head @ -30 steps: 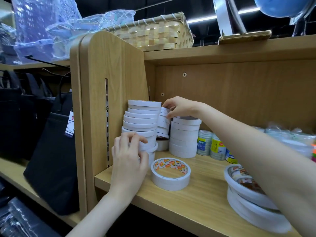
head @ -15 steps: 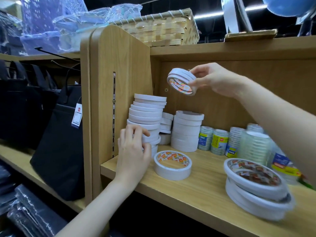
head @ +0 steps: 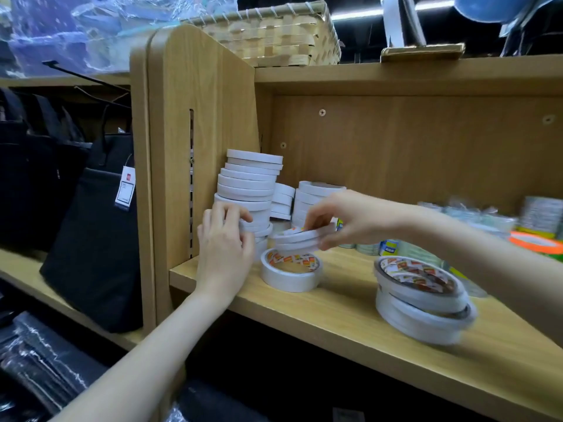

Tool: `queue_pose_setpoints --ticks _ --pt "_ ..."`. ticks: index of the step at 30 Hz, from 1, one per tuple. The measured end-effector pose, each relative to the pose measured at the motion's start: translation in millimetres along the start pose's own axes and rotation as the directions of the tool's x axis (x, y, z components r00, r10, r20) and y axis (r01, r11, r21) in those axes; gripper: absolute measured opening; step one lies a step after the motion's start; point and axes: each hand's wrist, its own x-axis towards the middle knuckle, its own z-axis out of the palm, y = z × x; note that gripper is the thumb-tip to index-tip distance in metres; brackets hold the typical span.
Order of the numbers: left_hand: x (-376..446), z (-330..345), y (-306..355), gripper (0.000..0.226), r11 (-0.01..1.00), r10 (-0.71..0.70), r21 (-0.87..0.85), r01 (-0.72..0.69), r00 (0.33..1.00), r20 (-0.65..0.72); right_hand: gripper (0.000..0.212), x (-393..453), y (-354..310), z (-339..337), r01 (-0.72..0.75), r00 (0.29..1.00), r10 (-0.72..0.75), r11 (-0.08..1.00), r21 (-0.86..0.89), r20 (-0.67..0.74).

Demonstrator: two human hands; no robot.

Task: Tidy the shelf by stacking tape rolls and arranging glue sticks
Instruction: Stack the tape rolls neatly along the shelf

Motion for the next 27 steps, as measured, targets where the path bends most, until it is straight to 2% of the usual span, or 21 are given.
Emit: queue_pose_setpoints --ticks 4,9,11,15,16,17,19,21,22,24,27 --pt "0.5 -0.2 -0.8 0.018 1.000 0.001 -0.006 -0.001 1.000 0.003 0.017 -12.4 19.5 -10.6 -0.171 0.984 0.160 0.970 -0.171 -0.079" --pt "1.0 -0.4 -0.4 0.016 1.000 -0.004 0.000 0.004 1.000 0.012 0.018 -17.6 41.8 10.7 -0.291 0.945 0.310 0.943 -0.163 0.105" --pt "0.7 -0.7 -0.4 0.015 1.000 -0.002 0.003 0.002 1.000 0.012 0.023 -22.3 44.9 7.8 -0.312 0.939 0.324 0.944 -0.107 0.117" --pt "0.6 -0.8 0.5 0.015 1.000 -0.004 -0.007 0.004 1.000 0.008 0.029 -54.7 36.2 -28.2 -0.282 0.959 0.284 0.957 0.063 -0.016" --pt "0.9 -0.9 0.8 0.015 1.000 -0.006 -0.010 0.006 1.000 0.007 0.034 -66.8 29.7 -35.5 -0.263 0.965 0.263 0.959 0.104 0.020" --pt "1.0 -1.0 1.1 0.014 1.000 -0.007 -0.011 0.007 1.000 0.008 0.041 -78.6 21.7 -39.9 -0.261 0.962 0.247 0.956 0.130 0.117" --pt "0.5 -0.8 1.7 0.014 1.000 -0.007 -0.006 0.007 1.000 0.012 0.054 -97.4 10.8 -36.1 -0.318 0.884 0.293 0.948 0.007 0.365" --pt "-0.1 -1.0 2.1 0.014 1.000 -0.004 0.004 0.004 1.000 0.018 0.058 -108.9 6.8 -19.0 -0.299 0.798 0.382 0.923 -0.245 0.466" --pt "-0.4 -1.4 2.4 0.014 1.000 -0.003 0.006 0.003 1.000 0.021 0.052 -112.3 7.4 -9.9 -0.263 0.800 0.397 0.906 -0.332 0.450" --pt "-0.4 -1.8 3.1 0.014 1.000 -0.005 0.006 0.005 1.000 0.027 0.031 -115.7 3.9 2.5 -0.213 0.852 0.362 0.900 -0.380 0.379" --pt "-0.6 -2.2 2.3 0.014 1.000 -0.008 0.009 0.008 1.000 0.030 0.039 -118.0 7.1 3.5 -0.208 0.880 0.346 0.896 -0.391 0.325"
